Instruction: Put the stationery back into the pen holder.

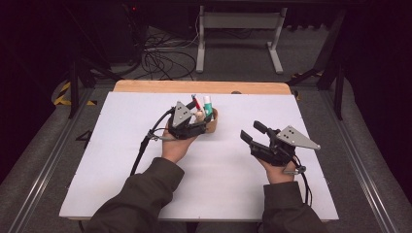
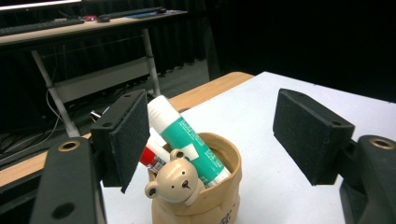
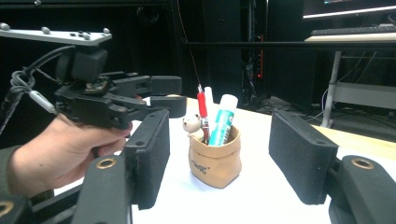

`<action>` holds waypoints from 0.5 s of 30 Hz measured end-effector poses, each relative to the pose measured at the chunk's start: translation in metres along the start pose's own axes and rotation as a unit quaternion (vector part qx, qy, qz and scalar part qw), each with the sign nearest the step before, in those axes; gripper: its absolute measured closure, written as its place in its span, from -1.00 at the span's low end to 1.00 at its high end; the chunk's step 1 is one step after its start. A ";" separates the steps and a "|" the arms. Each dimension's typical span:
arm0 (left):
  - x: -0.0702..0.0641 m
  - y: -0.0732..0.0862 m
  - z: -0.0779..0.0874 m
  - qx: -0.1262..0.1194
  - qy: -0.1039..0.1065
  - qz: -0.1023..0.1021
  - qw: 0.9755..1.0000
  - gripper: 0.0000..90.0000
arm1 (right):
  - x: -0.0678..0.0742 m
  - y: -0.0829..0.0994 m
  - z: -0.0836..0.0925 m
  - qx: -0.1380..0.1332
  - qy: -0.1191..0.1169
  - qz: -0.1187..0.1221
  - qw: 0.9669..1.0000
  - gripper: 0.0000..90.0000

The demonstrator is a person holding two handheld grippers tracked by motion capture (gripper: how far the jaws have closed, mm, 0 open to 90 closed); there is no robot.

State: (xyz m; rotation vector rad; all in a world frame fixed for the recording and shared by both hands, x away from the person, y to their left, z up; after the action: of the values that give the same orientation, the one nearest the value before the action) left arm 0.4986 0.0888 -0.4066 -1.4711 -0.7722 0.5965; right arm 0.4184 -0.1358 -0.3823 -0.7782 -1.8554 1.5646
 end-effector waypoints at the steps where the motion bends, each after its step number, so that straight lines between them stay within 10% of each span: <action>1: 0.000 -0.001 0.002 -0.001 0.001 -0.002 1.000 -0.42 | 0.000 0.000 0.000 0.000 0.000 0.001 1.000 -0.13; 15: 0.011 -0.015 0.041 -0.001 0.017 -0.010 1.000 -0.52 | -0.001 -0.001 0.002 0.000 0.000 0.001 1.000 -0.19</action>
State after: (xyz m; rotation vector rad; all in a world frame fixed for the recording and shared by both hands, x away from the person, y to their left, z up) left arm 0.4725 0.1232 -0.3931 -1.4709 -0.7601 0.5537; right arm 0.4170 -0.1377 -0.3818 -0.7812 -1.8562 1.5658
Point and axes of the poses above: each handheld gripper's, and its own axes: z roughly backward along the jaws, y roughly out of its underside, x roughly to its left, the point moved 6 cm from there along -z, roughly forward along the jaws, and after that the axes turned 13 degrees about -x, right-handed, at the moved point
